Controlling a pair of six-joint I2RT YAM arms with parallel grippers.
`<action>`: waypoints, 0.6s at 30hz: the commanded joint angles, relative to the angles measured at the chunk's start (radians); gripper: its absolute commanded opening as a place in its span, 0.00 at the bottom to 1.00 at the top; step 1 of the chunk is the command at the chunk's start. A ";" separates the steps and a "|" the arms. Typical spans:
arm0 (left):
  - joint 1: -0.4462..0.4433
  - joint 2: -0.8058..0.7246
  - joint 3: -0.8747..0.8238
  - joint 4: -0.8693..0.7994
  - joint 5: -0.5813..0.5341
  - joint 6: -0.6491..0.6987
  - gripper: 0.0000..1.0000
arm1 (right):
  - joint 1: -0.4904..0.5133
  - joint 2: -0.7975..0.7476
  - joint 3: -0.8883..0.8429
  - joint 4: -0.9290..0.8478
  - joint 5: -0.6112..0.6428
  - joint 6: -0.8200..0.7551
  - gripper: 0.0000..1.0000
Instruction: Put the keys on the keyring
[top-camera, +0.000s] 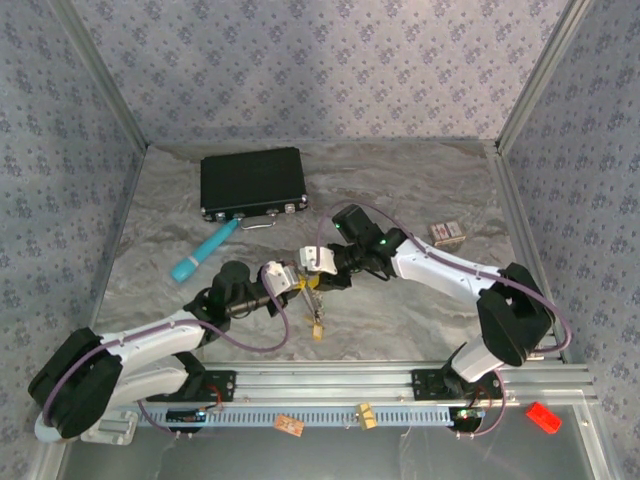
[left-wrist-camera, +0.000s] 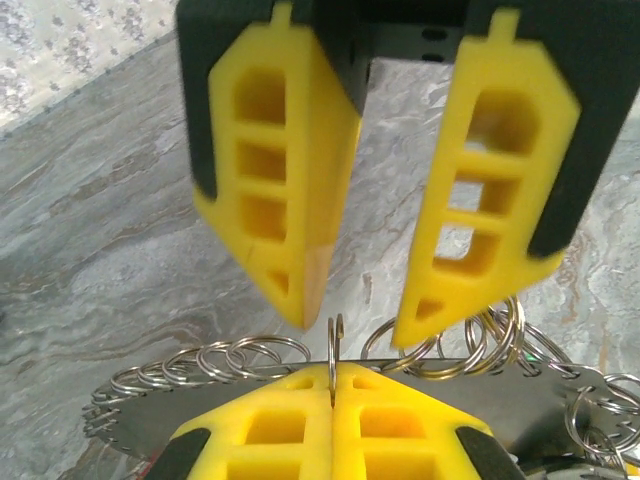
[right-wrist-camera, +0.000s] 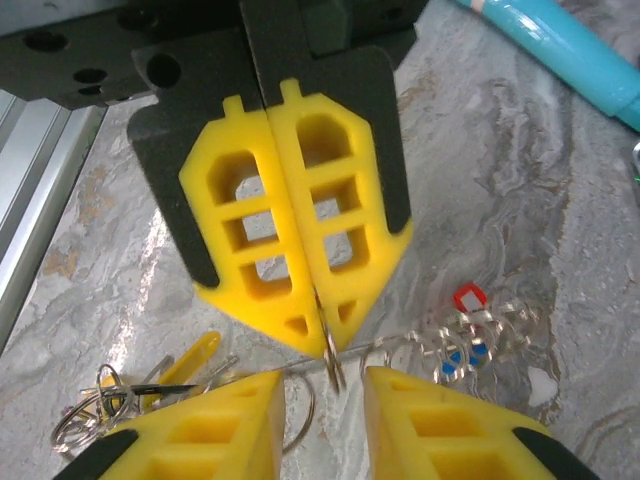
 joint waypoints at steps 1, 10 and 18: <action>0.001 -0.052 0.035 -0.045 -0.047 0.020 0.00 | -0.048 -0.091 -0.035 0.054 -0.036 0.079 0.29; 0.001 -0.231 0.065 -0.181 -0.234 -0.025 0.00 | -0.063 -0.313 -0.187 0.326 0.155 0.285 0.33; 0.012 -0.387 0.140 -0.377 -0.414 -0.047 0.00 | 0.000 -0.398 -0.272 0.454 0.359 0.566 0.32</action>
